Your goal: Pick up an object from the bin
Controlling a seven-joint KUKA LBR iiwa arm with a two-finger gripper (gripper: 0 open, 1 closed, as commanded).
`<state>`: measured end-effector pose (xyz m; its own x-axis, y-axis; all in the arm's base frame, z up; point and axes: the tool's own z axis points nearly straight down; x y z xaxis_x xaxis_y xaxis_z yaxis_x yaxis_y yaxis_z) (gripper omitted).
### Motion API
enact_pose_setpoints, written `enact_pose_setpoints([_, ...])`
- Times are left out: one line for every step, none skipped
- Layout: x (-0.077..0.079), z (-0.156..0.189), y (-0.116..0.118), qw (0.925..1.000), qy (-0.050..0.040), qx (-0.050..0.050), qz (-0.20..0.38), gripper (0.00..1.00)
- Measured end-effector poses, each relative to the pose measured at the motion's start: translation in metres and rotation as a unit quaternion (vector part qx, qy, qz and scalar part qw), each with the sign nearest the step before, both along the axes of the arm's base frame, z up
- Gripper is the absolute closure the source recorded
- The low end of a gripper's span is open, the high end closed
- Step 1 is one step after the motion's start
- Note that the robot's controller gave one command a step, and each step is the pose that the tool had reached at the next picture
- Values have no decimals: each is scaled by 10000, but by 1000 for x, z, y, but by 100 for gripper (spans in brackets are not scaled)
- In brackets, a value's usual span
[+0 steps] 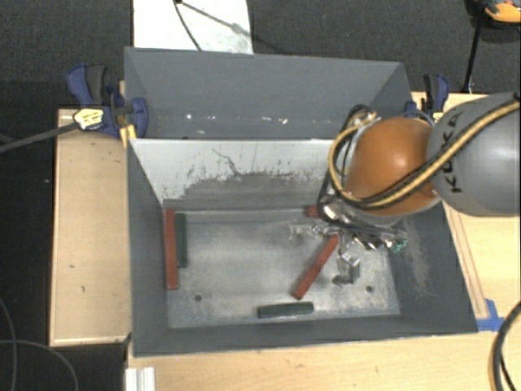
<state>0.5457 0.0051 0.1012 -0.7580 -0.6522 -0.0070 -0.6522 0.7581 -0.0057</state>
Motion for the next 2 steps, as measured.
enact_pose_setpoints([-12, -31, -2, 9994, 39, 3, 344, 100])
enact_pose_setpoints([-12, -31, -2, 9994, 39, 2, 346, 100])
